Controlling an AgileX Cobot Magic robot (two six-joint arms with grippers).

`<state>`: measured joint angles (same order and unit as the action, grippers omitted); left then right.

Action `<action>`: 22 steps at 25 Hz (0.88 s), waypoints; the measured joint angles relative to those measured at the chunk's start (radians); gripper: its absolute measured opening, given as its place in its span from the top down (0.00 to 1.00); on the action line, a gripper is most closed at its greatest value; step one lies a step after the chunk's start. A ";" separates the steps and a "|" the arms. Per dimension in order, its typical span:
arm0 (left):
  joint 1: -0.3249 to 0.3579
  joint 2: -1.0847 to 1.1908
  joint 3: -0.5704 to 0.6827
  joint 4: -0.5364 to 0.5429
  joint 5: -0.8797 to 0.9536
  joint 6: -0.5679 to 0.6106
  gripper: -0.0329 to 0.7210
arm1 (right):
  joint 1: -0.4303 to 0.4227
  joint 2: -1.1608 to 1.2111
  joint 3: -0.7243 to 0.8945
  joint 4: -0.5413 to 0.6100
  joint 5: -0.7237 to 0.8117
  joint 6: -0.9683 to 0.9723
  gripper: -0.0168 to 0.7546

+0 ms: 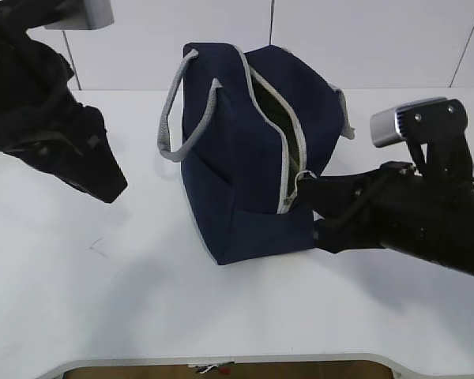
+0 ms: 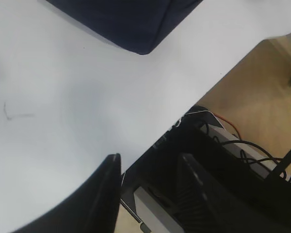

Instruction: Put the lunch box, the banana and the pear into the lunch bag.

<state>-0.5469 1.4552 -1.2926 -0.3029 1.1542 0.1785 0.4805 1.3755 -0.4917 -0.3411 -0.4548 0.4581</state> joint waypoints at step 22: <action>-0.071 0.150 0.002 0.020 -0.257 0.052 0.56 | 0.000 0.017 -0.418 -0.245 0.324 0.367 0.96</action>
<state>-0.6177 1.6052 -1.2909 -0.2831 0.8977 0.2306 0.4805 1.3926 -0.9096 -0.5864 -0.1309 0.8248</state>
